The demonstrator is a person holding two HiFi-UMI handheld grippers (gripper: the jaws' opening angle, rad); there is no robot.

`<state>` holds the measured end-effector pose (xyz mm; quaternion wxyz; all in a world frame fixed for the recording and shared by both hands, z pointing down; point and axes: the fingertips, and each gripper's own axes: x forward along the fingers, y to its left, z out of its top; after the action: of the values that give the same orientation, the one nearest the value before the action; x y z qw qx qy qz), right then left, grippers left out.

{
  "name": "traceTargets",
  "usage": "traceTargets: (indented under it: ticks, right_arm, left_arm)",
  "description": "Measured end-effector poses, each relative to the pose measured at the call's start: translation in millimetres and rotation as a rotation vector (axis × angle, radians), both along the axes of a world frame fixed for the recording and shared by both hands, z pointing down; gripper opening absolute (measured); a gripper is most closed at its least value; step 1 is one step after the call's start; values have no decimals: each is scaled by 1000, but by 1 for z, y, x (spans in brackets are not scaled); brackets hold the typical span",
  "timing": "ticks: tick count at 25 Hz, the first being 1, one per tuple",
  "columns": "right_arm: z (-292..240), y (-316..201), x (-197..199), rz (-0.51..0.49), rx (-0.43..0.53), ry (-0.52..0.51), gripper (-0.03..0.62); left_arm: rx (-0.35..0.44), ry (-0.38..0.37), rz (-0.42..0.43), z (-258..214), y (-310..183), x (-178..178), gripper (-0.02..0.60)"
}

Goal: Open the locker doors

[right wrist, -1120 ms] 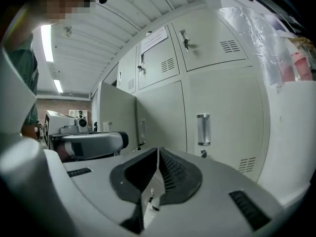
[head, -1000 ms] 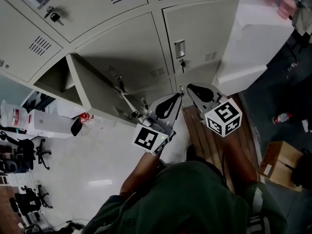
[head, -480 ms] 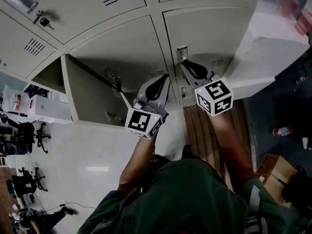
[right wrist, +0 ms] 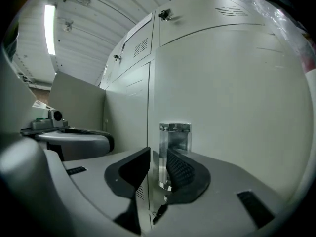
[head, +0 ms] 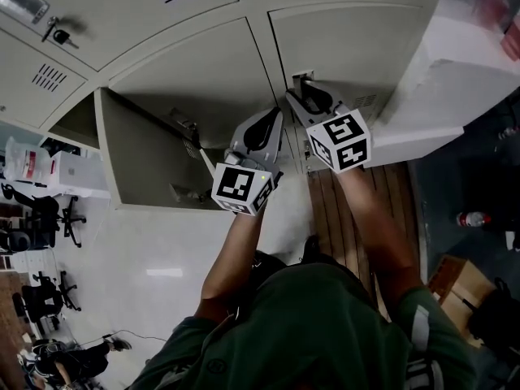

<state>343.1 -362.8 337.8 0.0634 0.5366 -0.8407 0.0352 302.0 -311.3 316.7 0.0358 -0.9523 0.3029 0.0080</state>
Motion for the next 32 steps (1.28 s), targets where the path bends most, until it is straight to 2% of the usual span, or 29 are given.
traceTargets:
  ticks: [5, 8, 18, 23, 27, 32]
  right_arm:
    - [-1, 25, 0, -25, 24, -5, 86]
    - [-2, 49, 2, -33, 28, -16, 87]
    - [-2, 138, 34, 35, 19, -40, 106]
    - [-3, 171, 59, 106, 25, -61, 118]
    - [-7, 194, 80, 158, 48, -73, 130]
    - [-6, 220, 118, 268, 43, -70, 133]
  left_arm:
    - [-7, -7, -11, 8, -11, 5, -12]
    - [-12, -10, 13, 12, -9, 15, -12]
    - [11, 4, 244, 7, 60, 74, -14]
    - [18, 3, 351, 6, 95, 103, -14]
    - [18, 30, 430, 0, 120, 130, -14]
    - [20, 18, 523, 2, 147, 168, -14]
